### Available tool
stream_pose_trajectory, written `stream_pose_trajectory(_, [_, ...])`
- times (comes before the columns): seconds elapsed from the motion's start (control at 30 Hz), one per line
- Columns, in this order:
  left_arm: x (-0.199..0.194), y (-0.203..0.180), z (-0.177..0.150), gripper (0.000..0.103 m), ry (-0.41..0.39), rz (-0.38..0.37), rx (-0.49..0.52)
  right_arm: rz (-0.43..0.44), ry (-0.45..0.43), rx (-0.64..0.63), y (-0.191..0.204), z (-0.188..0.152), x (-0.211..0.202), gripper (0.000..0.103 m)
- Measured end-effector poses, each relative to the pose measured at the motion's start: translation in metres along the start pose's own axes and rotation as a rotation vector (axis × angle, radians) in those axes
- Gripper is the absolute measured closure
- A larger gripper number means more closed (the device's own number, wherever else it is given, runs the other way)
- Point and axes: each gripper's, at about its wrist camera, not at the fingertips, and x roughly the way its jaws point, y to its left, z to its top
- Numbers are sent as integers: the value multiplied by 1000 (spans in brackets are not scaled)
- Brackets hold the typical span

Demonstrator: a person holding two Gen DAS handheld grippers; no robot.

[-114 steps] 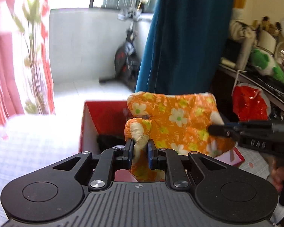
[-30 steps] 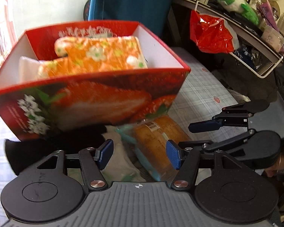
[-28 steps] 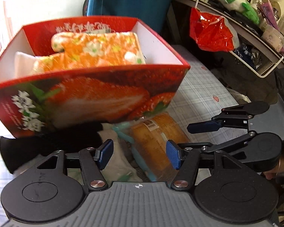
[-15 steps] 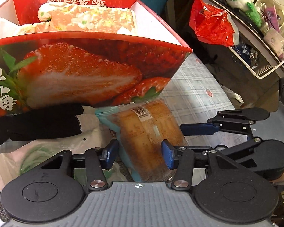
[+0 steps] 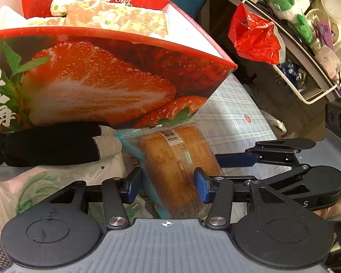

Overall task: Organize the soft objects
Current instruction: 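Close both grippers on the wrapped pastry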

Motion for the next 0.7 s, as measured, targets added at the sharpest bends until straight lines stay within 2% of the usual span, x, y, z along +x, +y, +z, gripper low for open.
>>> stream_pose_trajectory(0.2, [-1, 2, 1, 51, 5, -9, 3, 8, 11, -26, 6, 2, 0, 63])
stream_pose_trajectory(0.43, [-1, -1, 3, 51, 14, -8, 29, 2, 34, -114, 14, 2, 2, 58])
stream_pose_trajectory(0.57, [1, -1, 3, 51, 5, -4, 14, 14, 32, -79, 6, 3, 5, 54])
stream_pose_trajectory(0.7, [1, -2, 1, 51, -7, -23, 1, 62, 33, -43, 1, 1, 6, 57])
